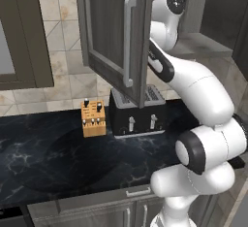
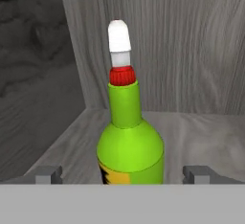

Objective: Open the cabinet. Pick the spray and place it next to the sink. Then close the cabinet.

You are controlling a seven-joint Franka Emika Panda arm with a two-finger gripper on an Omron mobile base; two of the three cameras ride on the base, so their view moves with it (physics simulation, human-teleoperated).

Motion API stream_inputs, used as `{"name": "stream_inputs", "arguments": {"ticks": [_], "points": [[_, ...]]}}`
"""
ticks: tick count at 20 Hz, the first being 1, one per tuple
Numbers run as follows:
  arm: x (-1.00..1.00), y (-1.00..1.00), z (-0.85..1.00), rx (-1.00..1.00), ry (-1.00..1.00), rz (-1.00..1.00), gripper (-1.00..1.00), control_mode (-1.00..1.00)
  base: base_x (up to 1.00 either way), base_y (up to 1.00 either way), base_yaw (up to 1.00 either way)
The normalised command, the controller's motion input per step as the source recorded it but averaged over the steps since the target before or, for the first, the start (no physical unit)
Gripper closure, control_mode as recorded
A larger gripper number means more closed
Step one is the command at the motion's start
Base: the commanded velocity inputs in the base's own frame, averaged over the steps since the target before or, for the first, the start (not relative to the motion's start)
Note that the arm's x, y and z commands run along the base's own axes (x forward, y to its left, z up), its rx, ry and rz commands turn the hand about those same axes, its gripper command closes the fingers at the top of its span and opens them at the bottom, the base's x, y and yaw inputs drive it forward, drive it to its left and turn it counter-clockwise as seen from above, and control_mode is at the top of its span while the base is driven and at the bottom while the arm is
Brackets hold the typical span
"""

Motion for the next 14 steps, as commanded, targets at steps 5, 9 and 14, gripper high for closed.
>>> {"name": "stream_inputs", "arguments": {"ticks": [5,9,14], "points": [[0.27,0.02,0.00,-0.01,0.01,0.00,-1.00,-1.00,0.00,0.00,0.00],[0.21,0.00,0.00,-0.02,0.03,0.00,-1.00,-1.00,0.00,0.00,0.00],[0.21,0.00,0.00,0.00,0.01,0.00,-1.00,-1.00,0.00,0.00,0.00]]}}
